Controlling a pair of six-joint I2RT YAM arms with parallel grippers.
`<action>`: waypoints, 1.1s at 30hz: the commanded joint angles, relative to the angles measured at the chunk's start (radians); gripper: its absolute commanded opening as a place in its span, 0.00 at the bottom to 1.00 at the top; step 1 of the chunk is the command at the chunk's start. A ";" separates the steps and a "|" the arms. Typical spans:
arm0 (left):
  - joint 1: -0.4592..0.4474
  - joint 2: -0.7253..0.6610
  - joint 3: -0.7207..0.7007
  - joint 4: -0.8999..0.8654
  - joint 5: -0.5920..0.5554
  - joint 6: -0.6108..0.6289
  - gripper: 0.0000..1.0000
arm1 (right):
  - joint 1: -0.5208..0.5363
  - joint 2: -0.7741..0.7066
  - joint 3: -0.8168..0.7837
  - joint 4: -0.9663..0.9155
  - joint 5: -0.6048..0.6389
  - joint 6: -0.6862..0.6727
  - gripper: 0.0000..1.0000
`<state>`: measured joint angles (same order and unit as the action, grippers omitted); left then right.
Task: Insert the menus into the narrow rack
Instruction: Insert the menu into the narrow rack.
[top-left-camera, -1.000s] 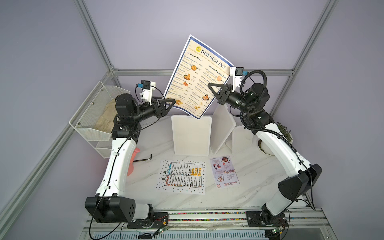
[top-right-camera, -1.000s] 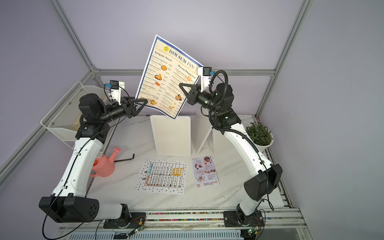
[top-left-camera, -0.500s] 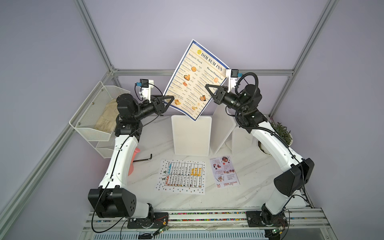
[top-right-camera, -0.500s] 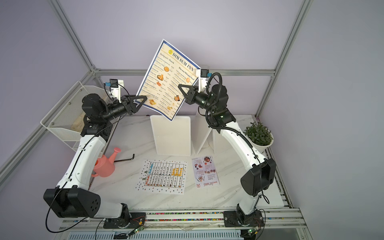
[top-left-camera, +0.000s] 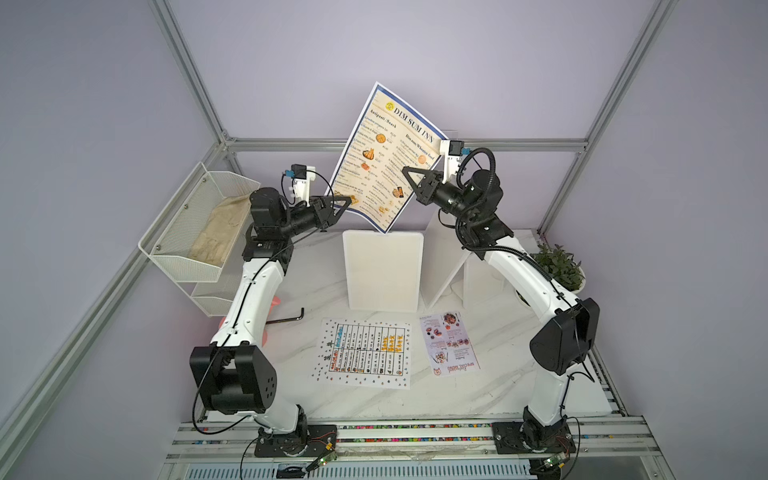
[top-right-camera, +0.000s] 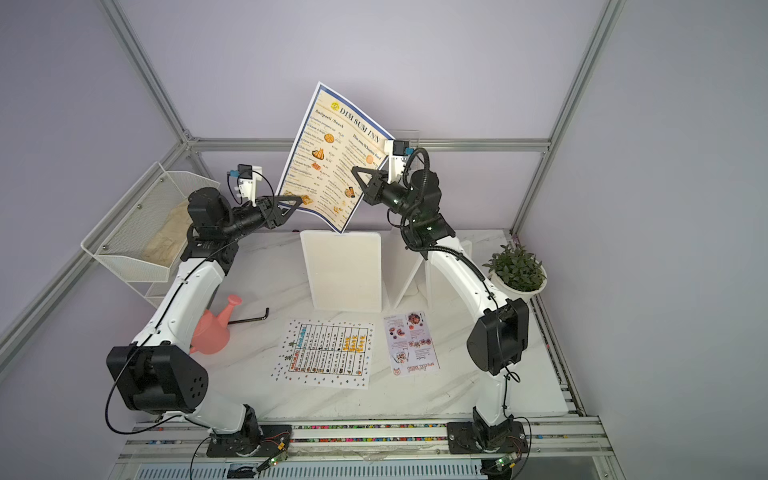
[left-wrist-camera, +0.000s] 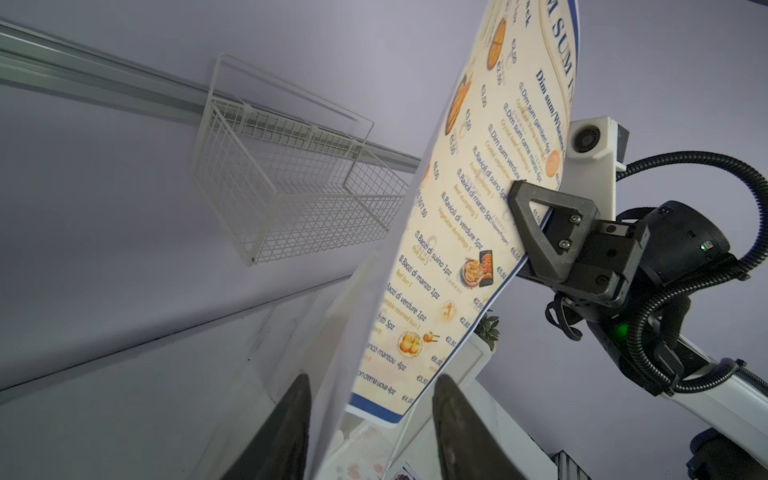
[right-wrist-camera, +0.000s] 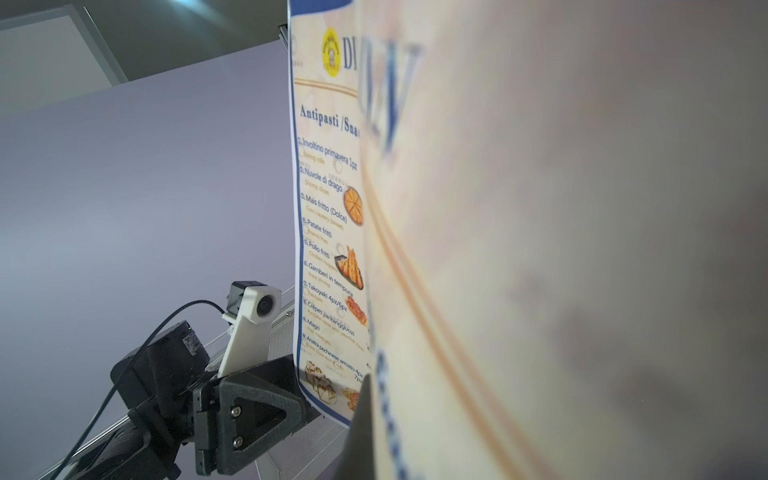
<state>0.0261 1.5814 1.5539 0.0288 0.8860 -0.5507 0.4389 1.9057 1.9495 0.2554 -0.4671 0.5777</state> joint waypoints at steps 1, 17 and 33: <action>0.008 0.014 0.077 0.068 0.008 -0.037 0.47 | -0.006 0.008 0.040 0.047 0.014 -0.007 0.00; 0.008 0.069 0.124 0.142 0.005 -0.099 0.48 | -0.045 0.060 0.074 0.045 -0.005 0.014 0.00; 0.006 0.118 0.154 0.161 0.033 -0.140 0.49 | -0.075 0.127 0.084 0.110 -0.061 0.052 0.00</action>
<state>0.0261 1.6913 1.6409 0.1417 0.9039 -0.6739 0.3664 2.0129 2.0048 0.3222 -0.5072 0.6064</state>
